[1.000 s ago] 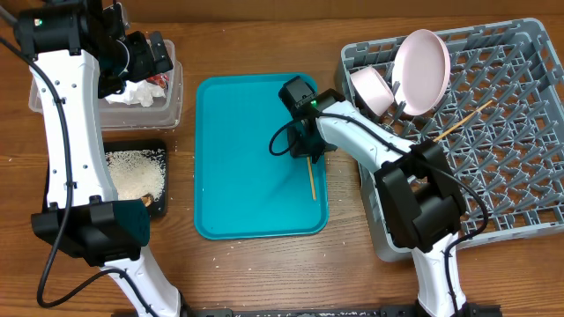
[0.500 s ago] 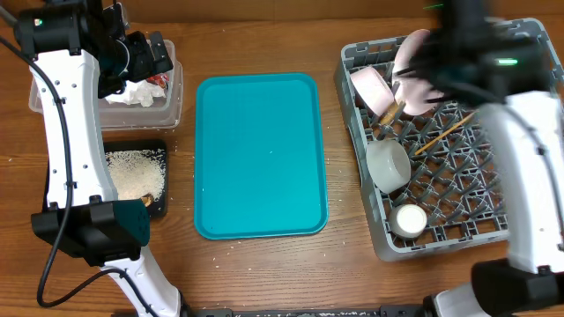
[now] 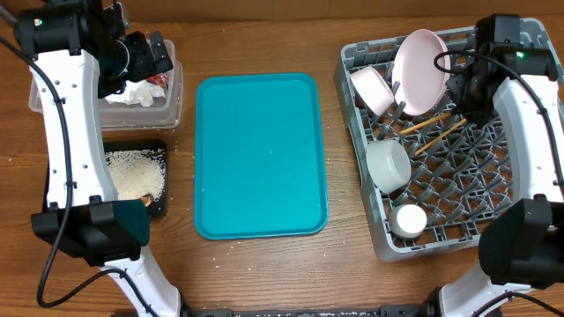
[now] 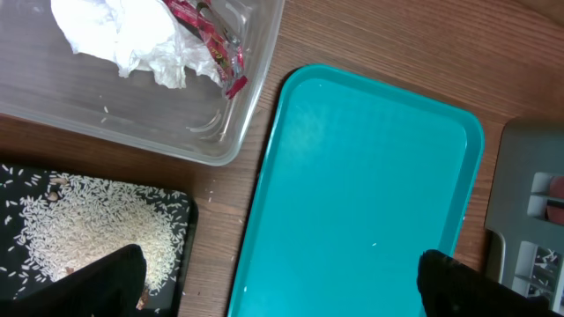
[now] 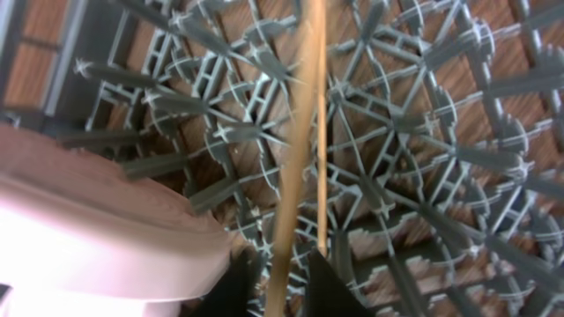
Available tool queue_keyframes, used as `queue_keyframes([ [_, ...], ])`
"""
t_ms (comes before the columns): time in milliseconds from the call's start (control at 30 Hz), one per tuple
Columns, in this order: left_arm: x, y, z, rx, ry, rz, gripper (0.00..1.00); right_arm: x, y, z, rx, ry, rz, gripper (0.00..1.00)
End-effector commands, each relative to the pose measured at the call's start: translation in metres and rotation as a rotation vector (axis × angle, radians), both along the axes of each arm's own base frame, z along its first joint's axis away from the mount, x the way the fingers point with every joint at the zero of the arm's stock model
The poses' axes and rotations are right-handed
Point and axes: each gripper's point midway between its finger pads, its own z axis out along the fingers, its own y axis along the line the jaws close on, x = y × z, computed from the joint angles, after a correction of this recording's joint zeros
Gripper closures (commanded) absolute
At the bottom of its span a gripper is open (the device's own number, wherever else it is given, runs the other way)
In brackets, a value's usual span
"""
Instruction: Sort waste into correct bins and load items into the dishwasher
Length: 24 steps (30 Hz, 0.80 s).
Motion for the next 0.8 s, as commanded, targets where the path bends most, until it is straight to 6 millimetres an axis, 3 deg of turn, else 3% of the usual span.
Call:
queue_keyframes([
  [0, 0.000, 0.003, 0.006, 0.016, -0.021, -0.007, 0.00, 0.000, -0.002, 0.008, -0.004, -0.022, -0.003, 0.58],
  [167, 0.000, 0.003, 0.006, 0.016, -0.021, -0.007, 0.00, -0.006, -0.001, 0.040, -0.023, -0.064, 0.048, 0.58],
  [300, 0.000, 0.003, 0.006, 0.016, -0.021, -0.007, 0.00, -0.017, 0.008, 0.092, -0.038, -0.154, 0.150, 0.58],
  [367, 0.000, 0.003, 0.006, 0.016, -0.021, -0.007, 0.00, -0.026, 0.028, 0.128, -0.009, -0.242, 0.315, 0.54],
  [400, 0.000, 0.003, 0.006, 0.016, -0.021, -0.007, 0.00, -0.053, 0.059, 0.175, 0.019, -0.354, 0.553, 0.42],
  [467, 0.000, 0.003, 0.006, 0.016, -0.021, -0.007, 0.00, -0.083, 0.071, 0.201, 0.013, -0.404, 0.633, 0.35],
  [533, 0.000, 0.003, 0.006, 0.016, -0.021, -0.007, 0.00, -0.116, 0.075, 0.219, 0.001, -0.436, 0.635, 0.00],
  [633, 0.000, 0.003, 0.006, 0.016, -0.021, -0.007, 0.00, -0.167, 0.081, 0.248, -0.042, -0.536, 0.641, 0.00],
  [733, 0.000, 0.003, 0.006, 0.016, -0.021, -0.007, 0.00, -0.202, 0.083, 0.258, -0.069, -0.576, 0.643, 0.00],
  [767, 0.000, 0.003, 0.006, 0.016, -0.021, -0.007, 0.00, -0.217, 0.076, 0.257, -0.128, -0.562, 0.635, 0.00],
])
